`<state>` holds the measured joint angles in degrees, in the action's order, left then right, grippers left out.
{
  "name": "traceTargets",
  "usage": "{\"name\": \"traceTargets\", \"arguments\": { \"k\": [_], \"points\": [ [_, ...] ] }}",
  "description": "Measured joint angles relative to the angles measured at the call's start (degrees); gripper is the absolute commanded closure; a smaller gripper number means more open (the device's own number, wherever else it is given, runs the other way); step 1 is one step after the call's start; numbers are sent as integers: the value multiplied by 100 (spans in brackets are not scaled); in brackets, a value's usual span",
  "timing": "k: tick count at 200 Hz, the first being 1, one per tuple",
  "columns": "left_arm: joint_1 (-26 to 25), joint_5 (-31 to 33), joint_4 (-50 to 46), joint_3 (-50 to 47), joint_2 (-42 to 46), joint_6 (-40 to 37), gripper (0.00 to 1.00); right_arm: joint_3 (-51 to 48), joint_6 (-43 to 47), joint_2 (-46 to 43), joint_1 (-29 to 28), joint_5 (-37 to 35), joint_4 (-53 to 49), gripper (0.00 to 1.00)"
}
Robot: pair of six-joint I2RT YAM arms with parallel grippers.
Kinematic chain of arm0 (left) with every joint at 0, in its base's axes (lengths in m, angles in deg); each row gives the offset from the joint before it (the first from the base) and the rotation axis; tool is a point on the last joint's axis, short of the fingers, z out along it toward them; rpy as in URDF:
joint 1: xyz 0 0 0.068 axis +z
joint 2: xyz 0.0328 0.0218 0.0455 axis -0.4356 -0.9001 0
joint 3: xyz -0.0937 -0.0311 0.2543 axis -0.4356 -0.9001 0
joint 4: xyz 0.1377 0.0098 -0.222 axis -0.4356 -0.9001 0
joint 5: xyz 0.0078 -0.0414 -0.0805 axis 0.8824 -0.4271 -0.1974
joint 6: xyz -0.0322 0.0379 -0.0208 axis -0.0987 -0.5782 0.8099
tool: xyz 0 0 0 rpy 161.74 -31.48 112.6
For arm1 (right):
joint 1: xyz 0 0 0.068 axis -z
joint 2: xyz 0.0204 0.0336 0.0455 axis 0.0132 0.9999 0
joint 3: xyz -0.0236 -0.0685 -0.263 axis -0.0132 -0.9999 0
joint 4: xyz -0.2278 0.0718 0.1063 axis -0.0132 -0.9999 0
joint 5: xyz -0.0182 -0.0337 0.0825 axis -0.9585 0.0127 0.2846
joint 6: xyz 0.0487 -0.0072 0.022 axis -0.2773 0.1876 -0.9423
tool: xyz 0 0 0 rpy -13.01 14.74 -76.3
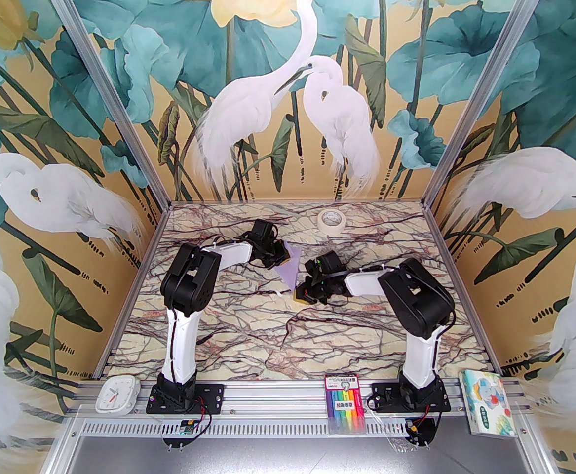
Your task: Fold a paper plane with a square sheet of paper (fold left side to right side)
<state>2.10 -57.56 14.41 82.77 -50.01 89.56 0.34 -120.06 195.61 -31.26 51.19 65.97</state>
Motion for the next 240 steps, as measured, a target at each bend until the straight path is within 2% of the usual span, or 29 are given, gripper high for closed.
{"name": "traceTargets", "arguments": {
  "k": [32,74,97,158,188,240],
  "points": [
    [0,0,42,-24,4,42,97,933,-4,175,98,26,-127,100],
    [-2,0,63,-39,13,61,97,1759,107,1014,129,17,-232,100],
    [0,-4,105,-66,20,63,97,1834,273,1397,142,52,-396,100],
    [15,-63,549,-317,72,61,90,1834,542,1403,166,68,-466,100],
    [35,-114,629,-332,72,61,89,1755,625,1375,166,74,-376,100],
    [251,-109,555,275,-308,39,89,1672,713,1309,164,55,-442,100]
  ]
}}
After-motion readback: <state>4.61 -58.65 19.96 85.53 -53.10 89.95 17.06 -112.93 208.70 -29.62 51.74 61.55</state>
